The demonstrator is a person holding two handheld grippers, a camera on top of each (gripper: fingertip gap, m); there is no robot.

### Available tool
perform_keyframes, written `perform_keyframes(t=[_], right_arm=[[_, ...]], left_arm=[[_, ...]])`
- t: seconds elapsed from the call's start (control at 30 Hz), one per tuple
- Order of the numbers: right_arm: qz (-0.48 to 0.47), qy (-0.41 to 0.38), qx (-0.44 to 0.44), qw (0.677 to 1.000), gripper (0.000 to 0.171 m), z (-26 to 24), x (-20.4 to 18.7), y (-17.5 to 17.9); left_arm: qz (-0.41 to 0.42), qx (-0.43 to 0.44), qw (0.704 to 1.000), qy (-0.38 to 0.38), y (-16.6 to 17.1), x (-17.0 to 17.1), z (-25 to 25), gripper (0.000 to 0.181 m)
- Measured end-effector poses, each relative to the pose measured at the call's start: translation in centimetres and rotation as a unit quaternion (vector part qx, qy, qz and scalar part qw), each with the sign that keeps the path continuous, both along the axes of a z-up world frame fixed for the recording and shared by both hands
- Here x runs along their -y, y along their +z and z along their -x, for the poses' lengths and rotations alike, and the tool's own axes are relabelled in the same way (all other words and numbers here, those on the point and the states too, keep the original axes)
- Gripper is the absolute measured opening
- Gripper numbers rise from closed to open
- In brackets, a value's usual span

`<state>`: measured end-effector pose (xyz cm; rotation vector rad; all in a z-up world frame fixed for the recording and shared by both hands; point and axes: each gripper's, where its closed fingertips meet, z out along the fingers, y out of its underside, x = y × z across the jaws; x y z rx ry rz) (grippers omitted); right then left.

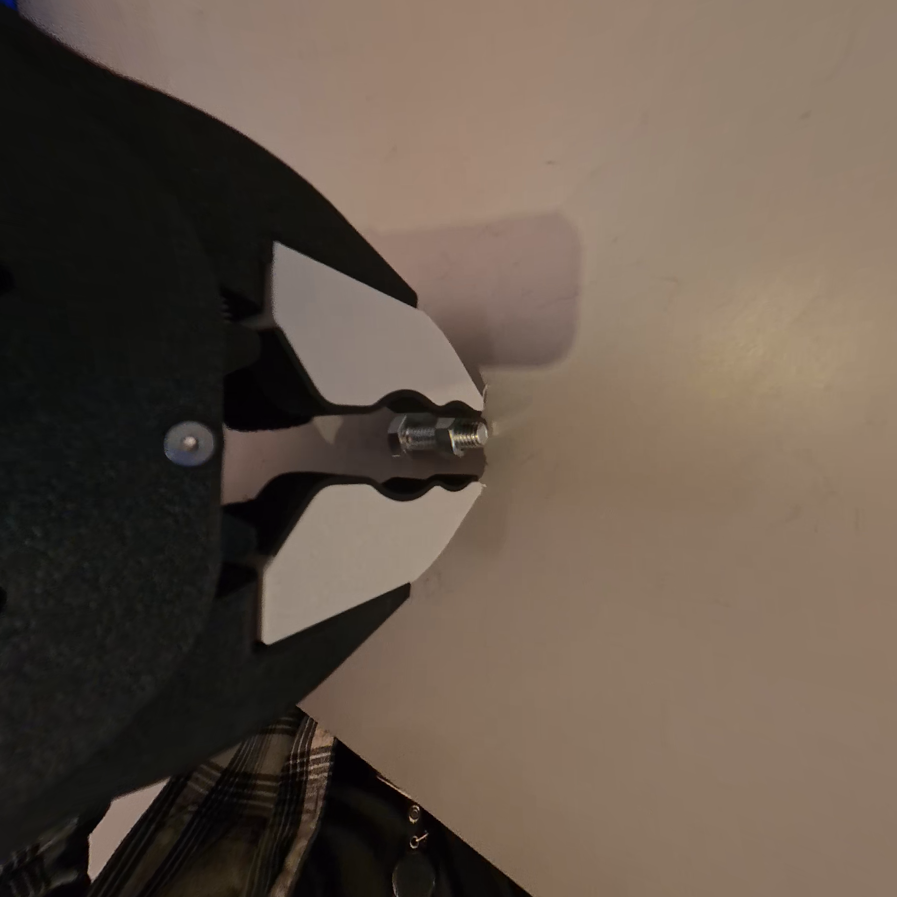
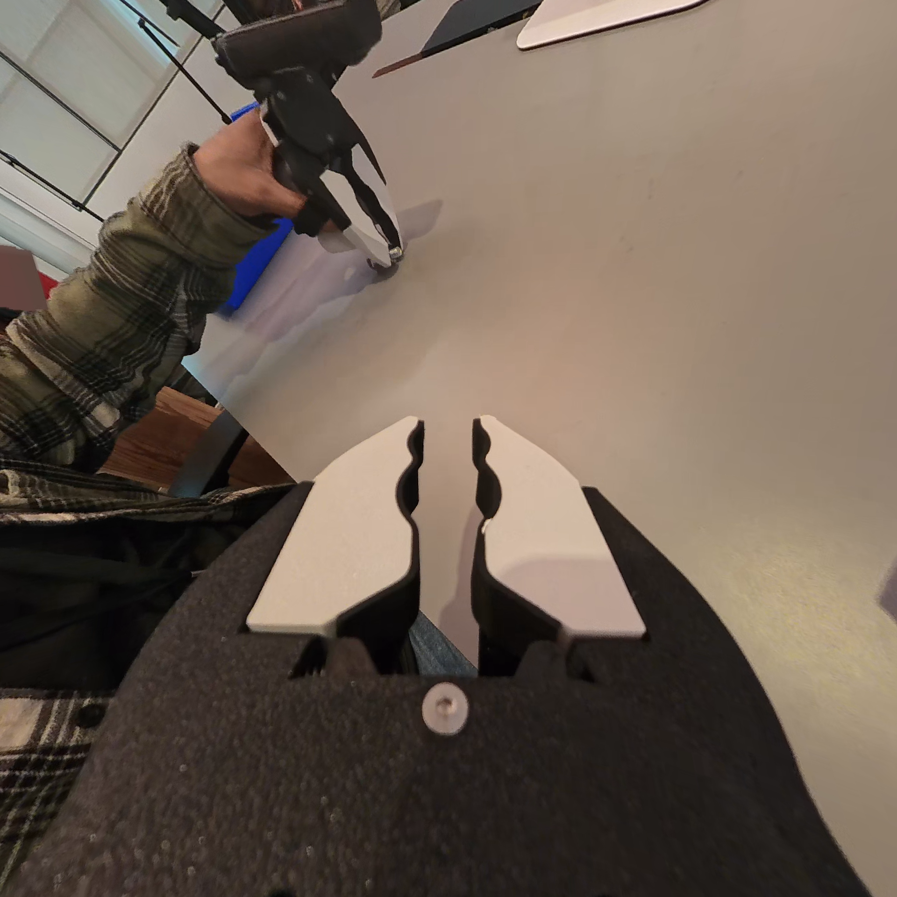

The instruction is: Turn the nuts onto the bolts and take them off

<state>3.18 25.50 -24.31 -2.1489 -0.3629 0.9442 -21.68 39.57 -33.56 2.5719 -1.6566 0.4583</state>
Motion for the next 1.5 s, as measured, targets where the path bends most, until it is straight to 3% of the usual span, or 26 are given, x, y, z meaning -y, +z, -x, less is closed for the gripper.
perform_keyframes(t=[0.3, 0.43, 0.63, 0.77, 0.87, 1.1, 1.3, 1.5], right_arm=[[-0.001, 0.004, 0.001, 1.000, 0.019, 0.3, -0.1, -0.1], [0.000, 0.005, 0.001, 1.000, 0.019, 0.3, 0.0, 0.0], [-0.003, 0.004, 0.003, 1.000, 0.019, 0.3, 0.1, 0.0], [-0.006, 0.008, -0.004, 1.000, 0.019, 0.7, -0.5, 0.0], [-0.033, 0.027, -0.020, 0.999, 0.019, 2.0, -1.9, 0.9], [-0.140, 0.110, -0.071, 0.982, 0.028, 7.9, -9.2, 3.2], [-0.227, 0.205, -0.079, 0.949, 0.033, 14.8, -14.2, 3.7], [-0.241, 0.255, -0.105, 0.931, 0.033, 17.8, -15.0, 4.2]], left_arm=[[0.000, -0.019, 1.000, 0.024, 0.0, -0.3, 1.0, 0.032], [0.009, -0.030, 0.999, 0.022, -0.2, 0.1, 1.0, 0.019], [0.006, -0.038, 0.999, 0.029, -0.1, 0.1, 1.2, 0.018], [-0.018, 0.077, 0.995, 0.062, 2.3, -1.4, -0.8, 0.018], [-0.059, 0.197, 0.975, 0.082, 5.8, -2.9, -2.7, 0.018], [-0.111, 0.482, 0.864, 0.095, 14.9, -2.8, -6.5, 0.018], [-0.119, 0.552, 0.823, 0.063, 16.2, -1.3, -7.9, 0.018], [-0.111, 0.585, 0.801, 0.057, 16.0, -1.3, -8.1, 0.018]])
